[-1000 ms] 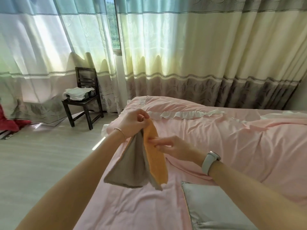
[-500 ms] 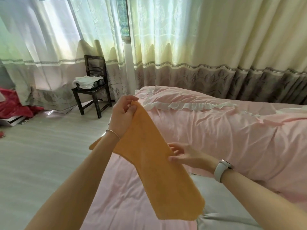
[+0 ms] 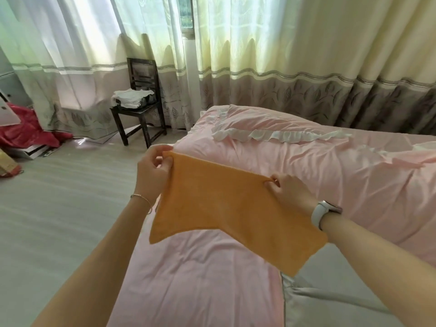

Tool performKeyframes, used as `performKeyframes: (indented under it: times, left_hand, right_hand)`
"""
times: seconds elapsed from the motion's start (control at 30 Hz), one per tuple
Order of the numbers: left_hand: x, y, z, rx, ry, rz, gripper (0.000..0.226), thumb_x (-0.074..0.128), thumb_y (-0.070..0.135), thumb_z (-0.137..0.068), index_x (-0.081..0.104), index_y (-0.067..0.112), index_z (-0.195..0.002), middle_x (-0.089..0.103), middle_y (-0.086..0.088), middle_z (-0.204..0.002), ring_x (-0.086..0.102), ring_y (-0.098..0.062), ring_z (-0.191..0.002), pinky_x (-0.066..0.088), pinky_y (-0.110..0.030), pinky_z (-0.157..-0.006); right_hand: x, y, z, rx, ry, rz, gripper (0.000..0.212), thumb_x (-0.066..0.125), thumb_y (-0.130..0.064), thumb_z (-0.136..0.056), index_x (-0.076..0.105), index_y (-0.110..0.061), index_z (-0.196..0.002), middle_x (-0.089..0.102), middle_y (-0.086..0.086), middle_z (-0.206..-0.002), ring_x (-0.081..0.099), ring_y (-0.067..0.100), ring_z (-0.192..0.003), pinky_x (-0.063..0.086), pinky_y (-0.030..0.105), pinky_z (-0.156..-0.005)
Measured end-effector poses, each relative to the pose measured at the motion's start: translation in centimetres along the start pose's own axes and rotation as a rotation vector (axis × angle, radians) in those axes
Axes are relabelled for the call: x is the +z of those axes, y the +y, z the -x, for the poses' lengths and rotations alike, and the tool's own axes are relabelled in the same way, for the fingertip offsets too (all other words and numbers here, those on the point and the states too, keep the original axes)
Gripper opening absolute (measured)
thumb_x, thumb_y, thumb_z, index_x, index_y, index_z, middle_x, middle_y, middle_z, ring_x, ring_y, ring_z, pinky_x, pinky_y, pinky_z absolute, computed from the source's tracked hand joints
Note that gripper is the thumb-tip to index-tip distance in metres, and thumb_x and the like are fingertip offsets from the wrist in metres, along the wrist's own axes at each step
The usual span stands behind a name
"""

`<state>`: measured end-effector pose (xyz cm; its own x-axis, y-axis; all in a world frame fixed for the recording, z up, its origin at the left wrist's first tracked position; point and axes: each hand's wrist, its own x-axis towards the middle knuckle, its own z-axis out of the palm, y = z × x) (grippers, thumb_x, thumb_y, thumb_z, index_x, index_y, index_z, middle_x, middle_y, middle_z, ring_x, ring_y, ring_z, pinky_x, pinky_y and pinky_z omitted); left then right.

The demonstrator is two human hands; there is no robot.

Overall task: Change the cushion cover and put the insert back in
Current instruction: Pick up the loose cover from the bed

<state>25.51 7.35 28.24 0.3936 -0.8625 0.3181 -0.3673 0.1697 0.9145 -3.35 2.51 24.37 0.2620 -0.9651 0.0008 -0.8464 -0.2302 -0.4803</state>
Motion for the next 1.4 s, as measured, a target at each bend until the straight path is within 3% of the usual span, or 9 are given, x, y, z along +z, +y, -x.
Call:
performKeyframes:
  times: [0.2, 0.3, 0.47, 0.63, 0.77, 0.9, 1.07, 1.27, 1.4]
  left_hand:
    - [1.6, -1.7, 4.8, -0.142, -0.515, -0.090, 0.036, 0.056, 0.010, -0.078, 0.056, 0.027, -0.110, 0.056, 0.002, -0.106, 0.058, -0.013, -0.082, 0.050, -0.019, -0.067]
    - [3.9, -2.8, 6.7, -0.197, -0.660, -0.262, 0.057, 0.065, 0.020, -0.083, 0.041, 0.025, -0.134, 0.042, 0.007, -0.130, 0.054, -0.014, -0.103, 0.051, -0.032, -0.085]
    - [9.6, -3.0, 7.8, -0.069, -0.433, -0.372, 0.054, 0.061, 0.049, -0.082, 0.047, 0.028, -0.129, 0.053, 0.011, -0.122, 0.058, -0.010, -0.097, 0.050, -0.034, -0.083]
    - [10.9, -2.1, 5.6, -0.030, -0.251, -0.409, 0.021, 0.050, 0.027, -0.092, 0.063, 0.013, -0.100, 0.069, -0.009, -0.091, 0.062, -0.026, -0.084, 0.045, -0.031, -0.070]
    - [10.8, -1.0, 3.0, -0.202, -0.265, -0.136, 0.015, 0.051, 0.012, -0.091, 0.062, 0.004, -0.095, 0.063, -0.011, -0.087, 0.061, -0.027, -0.087, 0.053, -0.039, -0.079]
    - [10.4, -0.5, 3.0, -0.361, -0.232, 0.102, 0.010, 0.051, 0.013, -0.093, 0.058, 0.006, -0.093, 0.058, -0.005, -0.083, 0.061, -0.028, -0.087, 0.058, -0.041, -0.065]
    - [9.4, -1.7, 3.4, -0.465, -0.192, 0.125, 0.008, 0.051, 0.018, -0.094, 0.057, 0.012, -0.094, 0.060, -0.010, -0.093, 0.063, -0.032, -0.091, 0.058, -0.042, -0.066]
    - [10.2, -1.3, 4.6, -0.715, -0.149, 0.386, 0.026, 0.048, 0.014, -0.096, 0.051, -0.001, -0.117, 0.061, -0.012, -0.096, 0.064, -0.032, -0.086, 0.056, -0.043, -0.075]
    - [10.5, -0.2, 5.2, -0.882, -0.242, 0.677, 0.027, 0.051, 0.019, -0.095, 0.055, 0.001, -0.115, 0.059, -0.015, -0.105, 0.061, -0.030, -0.096, 0.054, -0.042, -0.083]
  right_hand:
    - [-0.2, 0.4, -1.9, 0.279, 0.015, -0.352, 0.023, 0.047, -0.014, -0.093, 0.057, -0.001, -0.077, 0.048, 0.007, -0.067, 0.047, 0.020, -0.063, 0.036, 0.027, -0.052]
    - [-0.3, -1.5, -1.6, 0.231, -0.005, -0.548, 0.011, 0.051, -0.012, -0.093, 0.060, -0.007, -0.092, 0.055, 0.004, -0.072, 0.053, 0.017, -0.066, 0.045, 0.025, -0.054]
    - [-0.2, -4.5, -1.1, 0.012, 0.026, -0.440, 0.013, 0.056, -0.016, -0.091, 0.063, -0.011, -0.101, 0.061, 0.001, -0.085, 0.059, 0.017, -0.084, 0.049, 0.026, -0.072]
    - [-1.3, -3.5, 0.2, -0.089, 0.091, -0.116, 0.021, 0.054, -0.026, -0.092, 0.063, -0.018, -0.109, 0.068, 0.003, -0.103, 0.061, 0.020, -0.097, 0.046, 0.033, -0.082]
    - [0.3, -2.0, 1.3, -0.035, 0.063, 0.087, 0.024, 0.047, -0.035, -0.094, 0.058, -0.027, -0.114, 0.066, -0.005, -0.107, 0.060, 0.018, -0.098, 0.043, 0.030, -0.077]
    - [3.5, 0.0, 2.3, 0.051, -0.089, -0.050, 0.027, 0.049, -0.032, -0.089, 0.054, -0.024, -0.114, 0.059, 0.000, -0.112, 0.055, 0.023, -0.103, 0.045, 0.038, -0.084]
    - [4.1, 0.4, 2.6, 0.034, 0.050, -0.187, 0.023, 0.054, -0.026, -0.092, 0.061, -0.016, -0.111, 0.067, 0.005, -0.100, 0.060, 0.027, -0.094, 0.046, 0.038, -0.080]
    - [6.5, -2.1, 4.0, -0.157, 0.024, -0.218, 0.045, 0.046, -0.035, -0.094, 0.044, -0.020, -0.137, 0.052, 0.004, -0.131, 0.048, 0.025, -0.119, 0.039, 0.034, -0.095]
    - [7.1, -2.4, 4.5, -0.132, 0.015, -0.369, 0.053, 0.060, -0.033, -0.089, 0.043, -0.015, -0.135, 0.051, 0.000, -0.121, 0.049, 0.016, -0.108, 0.034, 0.012, -0.085]
